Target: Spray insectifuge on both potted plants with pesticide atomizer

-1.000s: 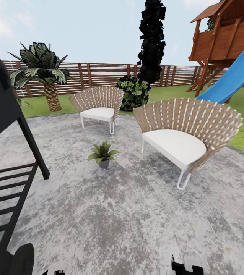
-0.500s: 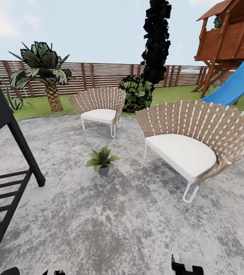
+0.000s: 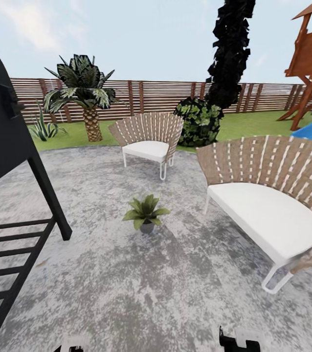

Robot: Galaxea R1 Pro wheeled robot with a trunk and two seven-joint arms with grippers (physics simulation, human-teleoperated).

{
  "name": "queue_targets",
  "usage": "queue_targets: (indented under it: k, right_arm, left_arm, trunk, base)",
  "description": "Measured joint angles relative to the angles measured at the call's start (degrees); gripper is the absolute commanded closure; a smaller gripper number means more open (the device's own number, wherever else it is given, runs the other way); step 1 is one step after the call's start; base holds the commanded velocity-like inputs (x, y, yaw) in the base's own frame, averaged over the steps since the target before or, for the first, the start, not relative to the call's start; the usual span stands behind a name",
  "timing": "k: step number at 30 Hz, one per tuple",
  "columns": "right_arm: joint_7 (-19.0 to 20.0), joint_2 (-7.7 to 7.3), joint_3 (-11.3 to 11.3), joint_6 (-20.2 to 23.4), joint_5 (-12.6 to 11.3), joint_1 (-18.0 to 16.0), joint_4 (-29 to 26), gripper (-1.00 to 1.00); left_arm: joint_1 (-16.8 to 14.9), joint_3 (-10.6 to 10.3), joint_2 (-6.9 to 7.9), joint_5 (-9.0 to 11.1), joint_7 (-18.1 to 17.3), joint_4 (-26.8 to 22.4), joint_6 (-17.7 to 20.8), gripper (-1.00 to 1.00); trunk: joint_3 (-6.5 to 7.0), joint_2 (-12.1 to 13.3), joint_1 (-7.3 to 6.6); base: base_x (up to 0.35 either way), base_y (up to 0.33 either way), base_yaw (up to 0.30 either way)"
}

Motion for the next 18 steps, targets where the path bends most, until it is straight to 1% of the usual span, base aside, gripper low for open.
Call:
queue_targets:
  k: [13, 18]
  right_arm:
    - [0.0, 0.00, 0.0, 0.0, 0.0, 0.0, 0.0, -1.00]
    - [0.0, 0.00, 0.0, 0.0, 0.0, 0.0, 0.0, -1.00]
  left_arm:
    - [0.0, 0.0, 0.00, 0.0, 0.0, 0.0, 0.0, 1.00]
    - [0.0, 0.0, 0.00, 0.0, 0.0, 0.0, 0.0, 1.00]
  trunk:
    - [0.00, 0.0, 0.00]
    - [0.00, 0.0, 0.00]
  base:
    - [0.338, -0.074, 0.234]
    - [0.326, -0.013, 0.222]
